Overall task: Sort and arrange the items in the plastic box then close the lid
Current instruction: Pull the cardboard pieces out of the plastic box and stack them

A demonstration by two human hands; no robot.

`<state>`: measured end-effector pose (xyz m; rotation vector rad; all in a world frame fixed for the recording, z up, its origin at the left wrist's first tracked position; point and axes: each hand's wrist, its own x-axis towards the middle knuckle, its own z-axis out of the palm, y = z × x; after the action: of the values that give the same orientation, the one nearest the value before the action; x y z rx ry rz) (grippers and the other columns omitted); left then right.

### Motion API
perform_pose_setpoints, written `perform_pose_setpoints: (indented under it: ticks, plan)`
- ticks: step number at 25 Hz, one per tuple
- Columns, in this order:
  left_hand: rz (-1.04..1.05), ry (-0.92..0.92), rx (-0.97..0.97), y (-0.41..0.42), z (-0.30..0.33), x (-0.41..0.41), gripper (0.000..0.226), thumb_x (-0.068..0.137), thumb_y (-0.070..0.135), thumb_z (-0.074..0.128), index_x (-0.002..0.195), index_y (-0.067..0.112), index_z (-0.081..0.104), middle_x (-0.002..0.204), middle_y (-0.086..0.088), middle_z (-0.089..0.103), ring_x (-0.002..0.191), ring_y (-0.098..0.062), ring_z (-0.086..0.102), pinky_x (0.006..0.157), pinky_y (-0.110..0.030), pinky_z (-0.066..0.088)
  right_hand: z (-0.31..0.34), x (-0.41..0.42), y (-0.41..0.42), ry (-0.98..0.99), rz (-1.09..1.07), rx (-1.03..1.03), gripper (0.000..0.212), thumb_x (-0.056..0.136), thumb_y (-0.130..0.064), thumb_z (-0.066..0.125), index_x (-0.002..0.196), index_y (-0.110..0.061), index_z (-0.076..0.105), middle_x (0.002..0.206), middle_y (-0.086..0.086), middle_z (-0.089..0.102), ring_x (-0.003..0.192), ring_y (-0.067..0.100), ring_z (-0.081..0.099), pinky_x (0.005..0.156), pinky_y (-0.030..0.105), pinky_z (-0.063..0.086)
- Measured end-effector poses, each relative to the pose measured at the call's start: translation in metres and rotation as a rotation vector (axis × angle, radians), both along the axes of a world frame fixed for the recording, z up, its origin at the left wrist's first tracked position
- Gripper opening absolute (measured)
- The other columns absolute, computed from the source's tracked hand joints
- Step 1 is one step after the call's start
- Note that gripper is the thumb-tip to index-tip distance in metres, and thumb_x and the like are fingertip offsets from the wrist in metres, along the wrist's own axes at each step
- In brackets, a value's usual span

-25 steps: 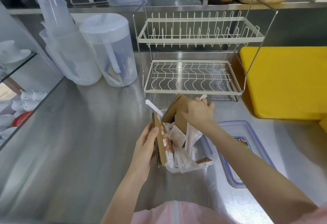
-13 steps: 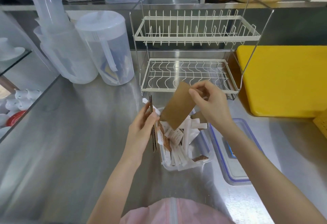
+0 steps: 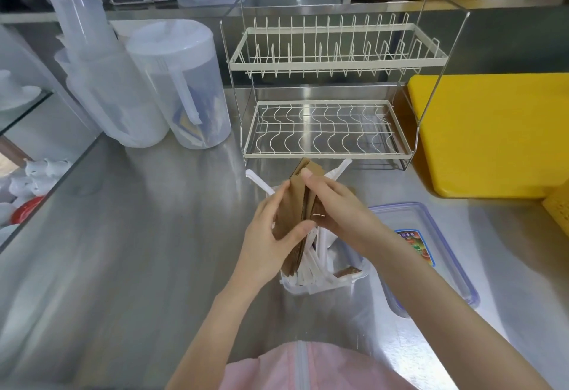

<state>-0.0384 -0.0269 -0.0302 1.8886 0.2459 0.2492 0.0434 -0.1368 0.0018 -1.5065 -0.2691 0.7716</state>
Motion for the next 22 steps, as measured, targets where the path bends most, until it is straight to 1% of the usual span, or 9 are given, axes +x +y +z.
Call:
perform_pose_setpoints:
  ticks: [1, 3, 6, 7, 9, 12, 14, 18, 22]
  plan:
    - [0.001, 0.000, -0.016, 0.000, 0.000, 0.000, 0.056, 0.074, 0.040, 0.068, 0.114, 0.060, 0.035, 0.130, 0.008, 0.056, 0.114, -0.009, 0.057, 0.096, -0.026, 0.046, 0.000, 0.000, -0.001, -0.019, 0.042, -0.010, 0.043, 0.089, -0.047, 0.044, 0.100, -0.011, 0.064, 0.095, 0.027, 0.065, 0.086, 0.026, 0.065, 0.075, 0.024, 0.055]
    - [0.022, -0.012, -0.052, 0.001, 0.000, 0.000, 0.050, 0.076, 0.039, 0.067, 0.110, 0.062, 0.040, 0.113, 0.027, 0.063, 0.101, 0.002, 0.062, 0.080, -0.010, 0.047, 0.004, 0.004, -0.008, -0.069, 0.059, 0.000, 0.039, 0.091, -0.047, 0.037, 0.085, -0.025, 0.069, 0.079, 0.002, 0.070, 0.077, 0.012, 0.067, 0.067, 0.019, 0.055]
    - [0.056, -0.042, -0.143, 0.002, 0.001, 0.000, 0.045, 0.084, 0.022, 0.061, 0.103, 0.060, 0.046, 0.096, 0.045, 0.061, 0.093, 0.016, 0.059, 0.072, -0.001, 0.043, 0.000, 0.028, -0.025, -0.251, -0.212, -0.118, 0.030, 0.092, -0.031, 0.044, 0.071, -0.027, 0.065, 0.058, -0.016, 0.065, 0.061, 0.003, 0.062, 0.059, 0.017, 0.049]
    - [0.069, -0.048, -0.169, 0.001, 0.001, 0.001, 0.044, 0.086, 0.019, 0.058, 0.102, 0.058, 0.047, 0.095, 0.045, 0.061, 0.093, 0.018, 0.058, 0.072, 0.000, 0.042, -0.006, 0.037, -0.032, -0.348, -0.305, -0.226, 0.024, 0.090, -0.025, 0.047, 0.073, -0.025, 0.063, 0.060, -0.016, 0.064, 0.066, 0.005, 0.061, 0.064, 0.021, 0.047]
    - [0.079, -0.038, -0.200, -0.001, -0.003, 0.001, 0.039, 0.088, 0.018, 0.055, 0.101, 0.055, 0.049, 0.101, 0.032, 0.066, 0.099, 0.008, 0.061, 0.080, -0.008, 0.047, -0.025, 0.050, -0.042, -0.477, -0.356, -0.510, 0.012, 0.088, -0.022, 0.051, 0.093, -0.018, 0.061, 0.087, -0.002, 0.065, 0.087, 0.017, 0.059, 0.075, 0.028, 0.042]
    - [0.065, -0.003, -0.214, -0.006, -0.007, 0.002, 0.035, 0.089, 0.023, 0.052, 0.102, 0.055, 0.048, 0.117, 0.007, 0.065, 0.110, -0.012, 0.060, 0.092, -0.029, 0.050, -0.052, 0.057, -0.046, -0.397, -0.243, -0.701, 0.042, 0.085, -0.032, 0.058, 0.119, -0.009, 0.051, 0.114, 0.013, 0.060, 0.093, 0.022, 0.053, 0.076, 0.029, 0.039]
    - [0.063, -0.005, -0.202, -0.008, -0.008, 0.003, 0.036, 0.090, 0.024, 0.050, 0.102, 0.057, 0.047, 0.116, 0.016, 0.062, 0.108, -0.004, 0.060, 0.088, -0.019, 0.050, -0.059, 0.058, -0.044, -0.424, -0.207, -0.721, 0.041, 0.084, -0.029, 0.059, 0.118, -0.006, 0.054, 0.115, 0.013, 0.062, 0.093, 0.023, 0.055, 0.075, 0.028, 0.038]
    - [0.083, 0.019, -0.191, -0.007, -0.006, 0.004, 0.035, 0.091, 0.025, 0.047, 0.100, 0.058, 0.045, 0.094, 0.036, 0.062, 0.093, 0.010, 0.061, 0.076, -0.006, 0.048, -0.060, 0.056, -0.045, -0.562, -0.259, -0.725, 0.029, 0.087, -0.016, 0.053, 0.112, -0.003, 0.060, 0.110, 0.017, 0.067, 0.093, 0.030, 0.059, 0.073, 0.026, 0.039]
    - [0.089, 0.012, -0.280, -0.004, -0.009, 0.006, 0.029, 0.093, 0.027, 0.043, 0.119, 0.040, 0.049, 0.093, 0.028, 0.064, 0.082, 0.017, 0.061, 0.064, -0.002, 0.045, -0.035, 0.053, -0.056, -0.771, -0.439, -0.569, 0.026, 0.088, -0.015, 0.052, 0.112, -0.006, 0.059, 0.094, 0.007, 0.064, 0.075, 0.013, 0.051, 0.068, 0.024, 0.039]
